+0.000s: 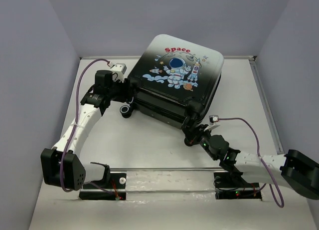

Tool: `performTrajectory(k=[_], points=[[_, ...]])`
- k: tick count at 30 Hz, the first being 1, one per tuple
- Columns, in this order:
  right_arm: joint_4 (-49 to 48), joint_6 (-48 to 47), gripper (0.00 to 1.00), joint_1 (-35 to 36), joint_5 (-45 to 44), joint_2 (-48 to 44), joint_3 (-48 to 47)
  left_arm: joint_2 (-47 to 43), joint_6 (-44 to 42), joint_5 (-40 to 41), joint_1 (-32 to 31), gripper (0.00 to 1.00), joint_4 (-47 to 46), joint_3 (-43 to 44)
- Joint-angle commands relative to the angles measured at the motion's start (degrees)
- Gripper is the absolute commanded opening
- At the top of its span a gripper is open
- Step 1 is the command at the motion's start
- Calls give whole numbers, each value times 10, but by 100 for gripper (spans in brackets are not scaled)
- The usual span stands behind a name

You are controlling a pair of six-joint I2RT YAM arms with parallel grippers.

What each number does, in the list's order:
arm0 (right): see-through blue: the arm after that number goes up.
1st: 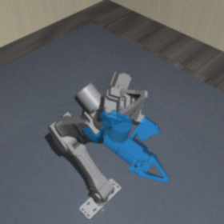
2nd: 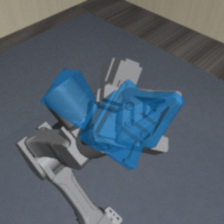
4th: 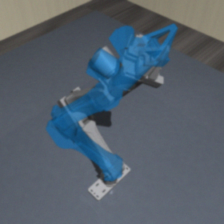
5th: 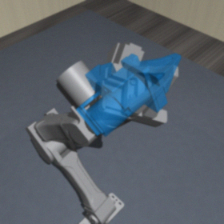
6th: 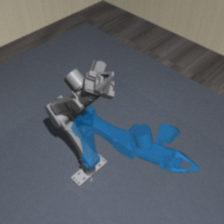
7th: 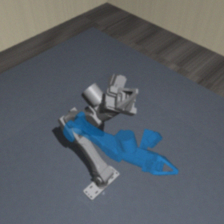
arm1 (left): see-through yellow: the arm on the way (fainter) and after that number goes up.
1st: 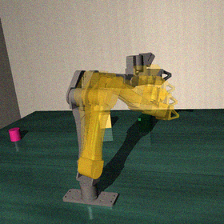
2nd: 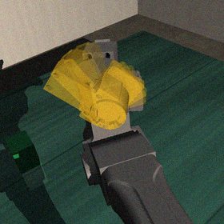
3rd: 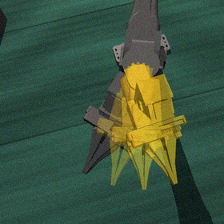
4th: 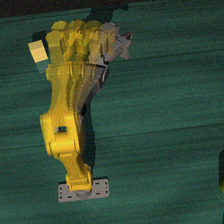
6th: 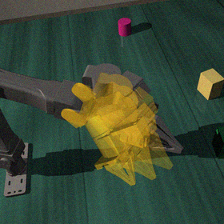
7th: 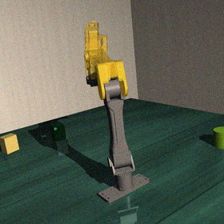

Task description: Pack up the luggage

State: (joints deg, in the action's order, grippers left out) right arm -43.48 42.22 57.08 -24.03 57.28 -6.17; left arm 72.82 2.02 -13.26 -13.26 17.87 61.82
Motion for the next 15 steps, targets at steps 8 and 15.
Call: performTrajectory(k=[8, 15], points=[[132, -46, 7, 12, -6, -98, -84, -54, 236, -175, -178, 6, -257, -124], [54, -71, 7, 19, -57, 62, -133, -43, 342, -198, -275, 6, -406, -147]])
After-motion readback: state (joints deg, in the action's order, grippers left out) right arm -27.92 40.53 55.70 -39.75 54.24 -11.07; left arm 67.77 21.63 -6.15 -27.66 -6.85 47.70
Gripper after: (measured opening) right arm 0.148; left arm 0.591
